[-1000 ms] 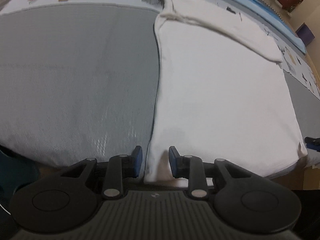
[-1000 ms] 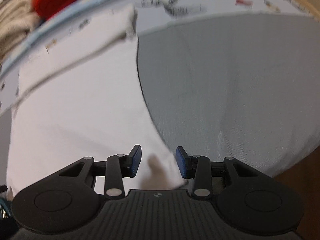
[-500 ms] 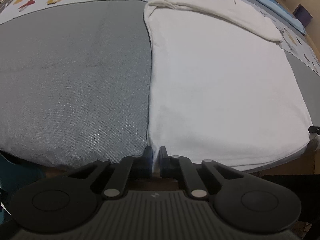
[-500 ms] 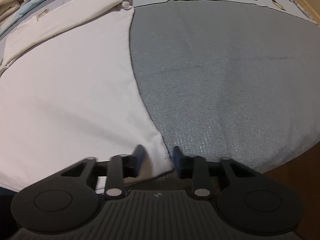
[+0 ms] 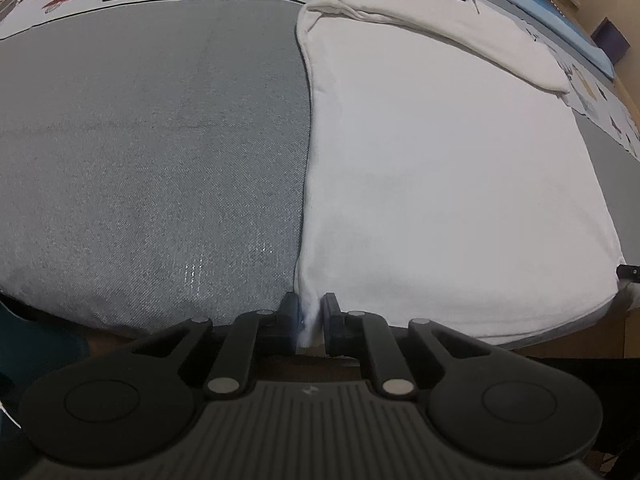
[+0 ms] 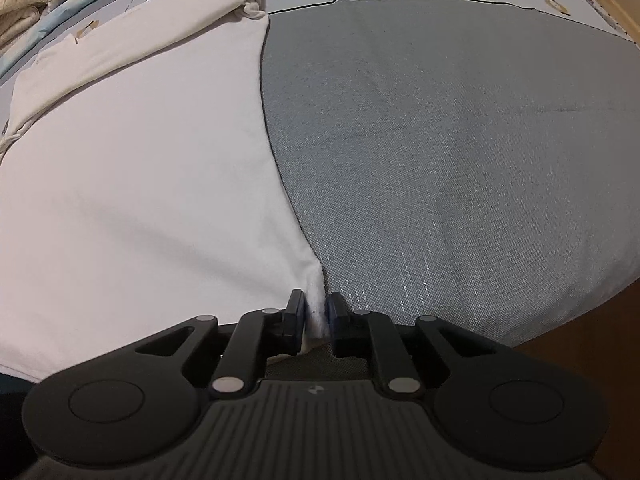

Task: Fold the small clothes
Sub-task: 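Grasp the shirt hem with both grippers side by side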

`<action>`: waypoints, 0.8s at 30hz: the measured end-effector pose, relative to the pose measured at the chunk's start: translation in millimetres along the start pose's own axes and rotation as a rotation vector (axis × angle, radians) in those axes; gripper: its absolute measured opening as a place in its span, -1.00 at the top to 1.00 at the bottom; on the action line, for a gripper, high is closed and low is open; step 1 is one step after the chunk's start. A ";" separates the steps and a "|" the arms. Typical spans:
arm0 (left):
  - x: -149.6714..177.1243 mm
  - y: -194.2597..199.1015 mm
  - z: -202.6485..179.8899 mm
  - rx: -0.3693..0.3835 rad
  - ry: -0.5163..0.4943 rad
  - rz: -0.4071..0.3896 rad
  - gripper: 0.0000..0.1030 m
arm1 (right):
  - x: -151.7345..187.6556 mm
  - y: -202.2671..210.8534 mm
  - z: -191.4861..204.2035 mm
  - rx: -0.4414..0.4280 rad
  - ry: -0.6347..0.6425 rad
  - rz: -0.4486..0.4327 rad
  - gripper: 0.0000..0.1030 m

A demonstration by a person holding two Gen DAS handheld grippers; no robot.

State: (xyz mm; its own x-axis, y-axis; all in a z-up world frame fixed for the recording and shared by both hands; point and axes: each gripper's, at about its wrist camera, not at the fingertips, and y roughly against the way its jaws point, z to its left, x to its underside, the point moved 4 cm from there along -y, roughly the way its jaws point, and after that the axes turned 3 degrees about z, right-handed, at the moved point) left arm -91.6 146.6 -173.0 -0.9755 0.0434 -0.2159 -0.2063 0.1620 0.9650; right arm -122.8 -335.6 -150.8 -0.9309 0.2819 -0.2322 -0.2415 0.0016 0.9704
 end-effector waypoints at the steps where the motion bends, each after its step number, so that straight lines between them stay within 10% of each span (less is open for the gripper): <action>1: -0.6 -1.4 -2.1 -0.006 -0.010 -0.002 0.77 | -2.2 -2.8 2.7 0.003 0.009 0.000 0.75; 24: 3.7 7.1 -10.0 -0.043 -0.076 -0.045 0.88 | -4.1 8.4 5.4 -0.042 0.020 -0.047 0.87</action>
State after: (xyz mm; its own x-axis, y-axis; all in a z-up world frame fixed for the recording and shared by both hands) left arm -97.5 138.0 -165.5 -0.9567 0.1118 -0.2687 -0.2550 0.1234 0.9590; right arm -119.6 -331.6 -141.3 -0.9234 0.2633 -0.2791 -0.2961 -0.0261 0.9548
